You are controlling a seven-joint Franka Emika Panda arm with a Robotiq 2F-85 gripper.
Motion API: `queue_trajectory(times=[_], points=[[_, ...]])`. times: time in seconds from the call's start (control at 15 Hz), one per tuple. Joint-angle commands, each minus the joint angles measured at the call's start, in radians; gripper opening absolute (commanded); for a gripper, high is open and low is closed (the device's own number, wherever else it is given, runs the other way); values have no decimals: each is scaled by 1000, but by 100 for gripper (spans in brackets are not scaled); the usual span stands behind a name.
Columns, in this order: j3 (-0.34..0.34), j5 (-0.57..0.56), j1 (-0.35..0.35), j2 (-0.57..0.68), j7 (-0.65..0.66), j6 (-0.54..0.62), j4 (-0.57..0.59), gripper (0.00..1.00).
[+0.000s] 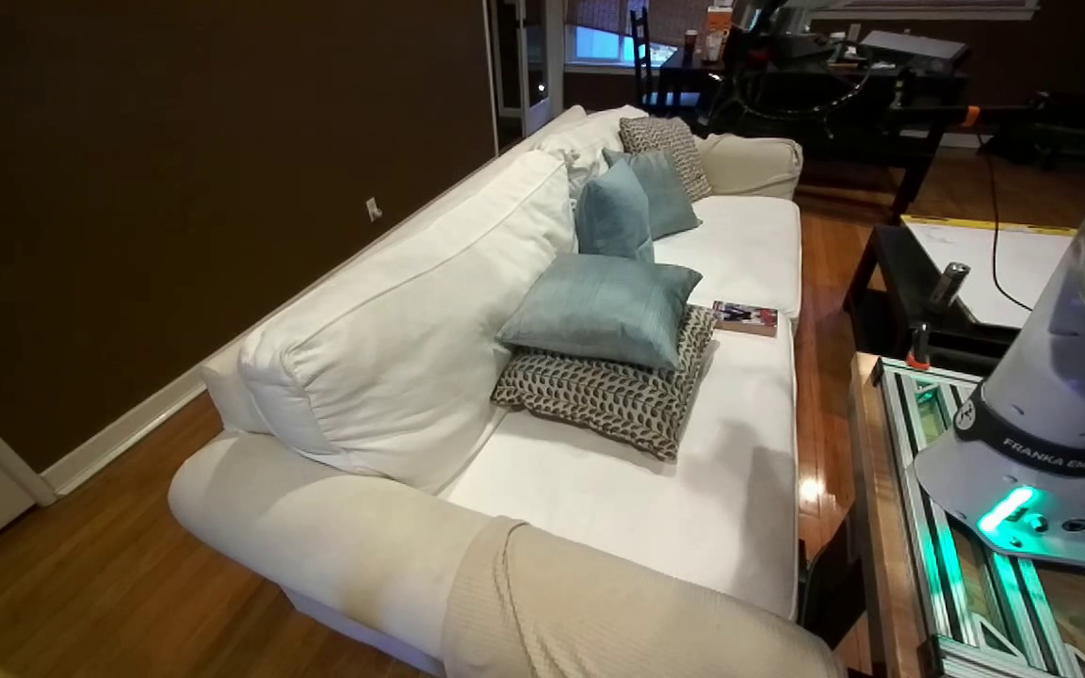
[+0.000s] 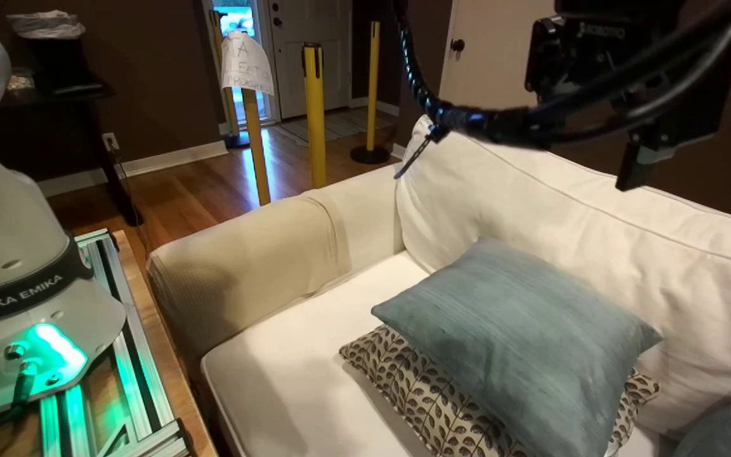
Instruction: Move the remote to the left
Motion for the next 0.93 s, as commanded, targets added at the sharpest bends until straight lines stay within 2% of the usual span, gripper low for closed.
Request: queue_trajectory(times=[0.0,0.13,0.47,0.53,0.87], points=[[15,10,-37,17,9,-2,13,100],[7,21,-61,41,14,-2,31,100],[8,26,-63,50,21,-2,41,100],[8,60,-63,64,10,-8,56,100],[23,180,-80,276,102,-8,203,100]])
